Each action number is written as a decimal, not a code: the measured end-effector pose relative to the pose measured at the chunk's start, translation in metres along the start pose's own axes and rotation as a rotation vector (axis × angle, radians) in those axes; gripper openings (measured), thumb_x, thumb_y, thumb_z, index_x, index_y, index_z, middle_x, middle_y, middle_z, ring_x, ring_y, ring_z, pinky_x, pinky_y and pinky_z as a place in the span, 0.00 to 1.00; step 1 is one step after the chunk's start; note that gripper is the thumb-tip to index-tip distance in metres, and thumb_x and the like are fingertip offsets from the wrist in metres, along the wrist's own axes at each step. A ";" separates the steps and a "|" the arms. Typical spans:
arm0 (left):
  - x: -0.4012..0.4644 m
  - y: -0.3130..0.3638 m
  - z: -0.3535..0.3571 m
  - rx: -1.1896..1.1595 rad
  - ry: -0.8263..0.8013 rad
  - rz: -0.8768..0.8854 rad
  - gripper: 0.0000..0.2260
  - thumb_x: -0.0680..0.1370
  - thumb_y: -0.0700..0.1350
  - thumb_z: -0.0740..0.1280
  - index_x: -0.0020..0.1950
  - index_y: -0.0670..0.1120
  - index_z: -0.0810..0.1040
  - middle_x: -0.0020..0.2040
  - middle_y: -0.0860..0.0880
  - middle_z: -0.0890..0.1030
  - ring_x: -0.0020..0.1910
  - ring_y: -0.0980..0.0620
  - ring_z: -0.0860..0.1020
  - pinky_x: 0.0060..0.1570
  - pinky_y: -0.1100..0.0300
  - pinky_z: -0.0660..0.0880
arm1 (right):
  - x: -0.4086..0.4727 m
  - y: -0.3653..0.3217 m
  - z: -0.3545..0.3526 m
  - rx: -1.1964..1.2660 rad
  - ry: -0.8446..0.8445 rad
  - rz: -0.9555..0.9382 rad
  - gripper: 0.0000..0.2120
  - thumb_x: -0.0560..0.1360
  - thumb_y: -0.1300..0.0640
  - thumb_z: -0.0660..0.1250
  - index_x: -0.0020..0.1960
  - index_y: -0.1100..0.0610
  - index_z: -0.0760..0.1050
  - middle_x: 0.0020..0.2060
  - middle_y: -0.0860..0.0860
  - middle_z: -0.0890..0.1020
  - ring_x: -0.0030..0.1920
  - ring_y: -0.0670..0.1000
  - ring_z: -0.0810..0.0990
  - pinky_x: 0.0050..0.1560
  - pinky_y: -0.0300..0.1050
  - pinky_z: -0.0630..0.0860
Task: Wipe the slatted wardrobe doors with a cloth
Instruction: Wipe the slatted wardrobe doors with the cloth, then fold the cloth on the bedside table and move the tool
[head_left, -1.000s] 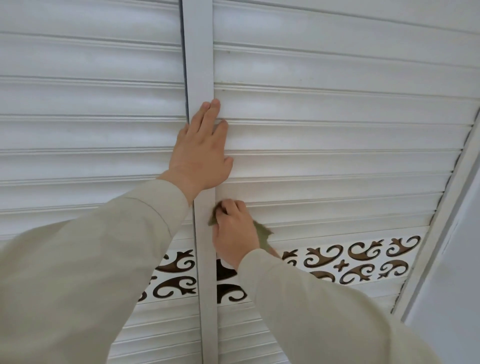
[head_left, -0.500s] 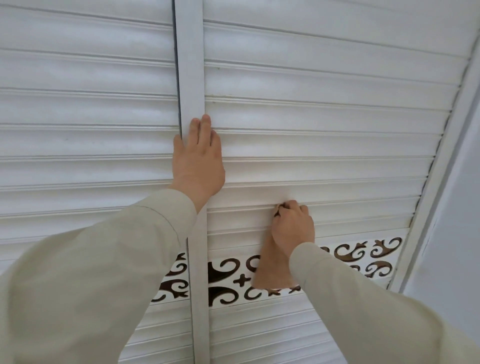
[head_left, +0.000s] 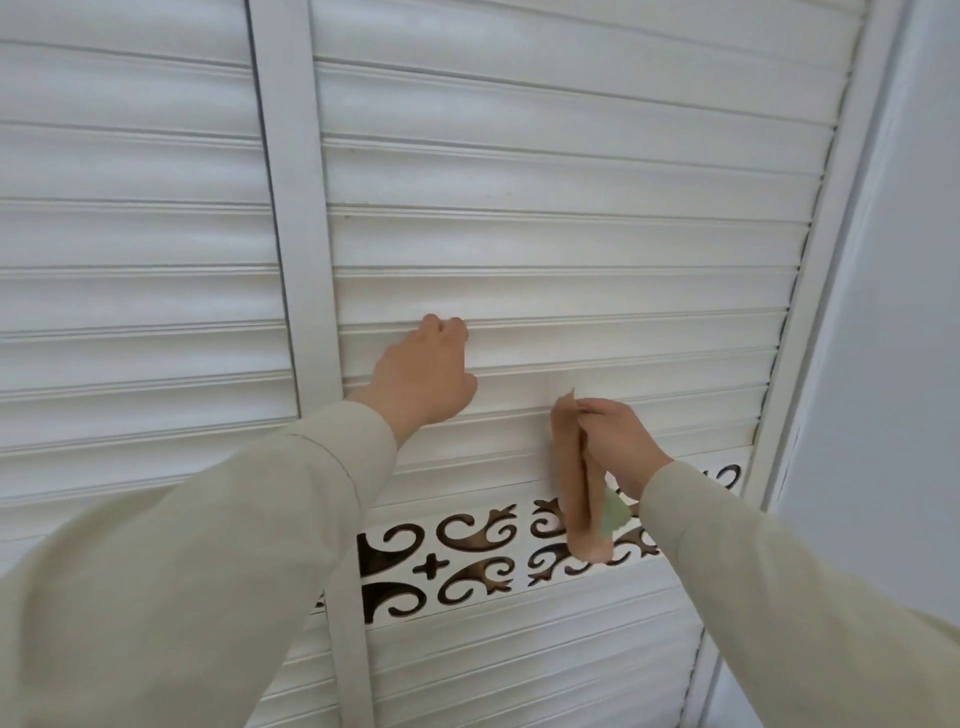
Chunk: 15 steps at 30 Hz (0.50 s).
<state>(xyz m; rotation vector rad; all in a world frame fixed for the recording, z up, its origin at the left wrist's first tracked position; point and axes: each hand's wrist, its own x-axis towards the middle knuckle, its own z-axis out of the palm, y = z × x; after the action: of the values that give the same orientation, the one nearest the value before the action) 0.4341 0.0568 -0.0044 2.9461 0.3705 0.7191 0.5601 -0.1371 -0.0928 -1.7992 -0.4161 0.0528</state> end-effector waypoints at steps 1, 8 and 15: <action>0.004 0.014 0.007 -0.084 -0.088 0.050 0.26 0.78 0.52 0.66 0.74 0.48 0.64 0.70 0.47 0.65 0.65 0.43 0.71 0.62 0.49 0.71 | -0.005 -0.004 -0.010 0.024 -0.046 -0.011 0.17 0.79 0.66 0.56 0.48 0.53 0.83 0.49 0.60 0.84 0.51 0.60 0.83 0.51 0.52 0.80; 0.019 0.117 0.055 -0.498 -0.528 0.215 0.32 0.73 0.57 0.73 0.73 0.55 0.65 0.65 0.54 0.75 0.61 0.53 0.77 0.63 0.54 0.74 | -0.021 -0.002 -0.077 0.024 -0.206 -0.160 0.16 0.80 0.65 0.57 0.52 0.57 0.84 0.49 0.53 0.86 0.53 0.55 0.83 0.56 0.49 0.77; 0.046 0.195 0.101 -0.464 -0.489 0.225 0.15 0.74 0.53 0.73 0.39 0.47 0.70 0.36 0.51 0.73 0.35 0.51 0.71 0.34 0.59 0.66 | -0.018 0.040 -0.151 0.016 -0.179 -0.156 0.07 0.80 0.56 0.65 0.52 0.51 0.83 0.49 0.49 0.86 0.52 0.50 0.84 0.56 0.45 0.80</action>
<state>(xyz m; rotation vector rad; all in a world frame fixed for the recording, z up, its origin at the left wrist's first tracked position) 0.5623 -0.1226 -0.0463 2.6049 -0.1525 0.0598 0.5918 -0.2912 -0.0922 -1.7471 -0.6809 0.1085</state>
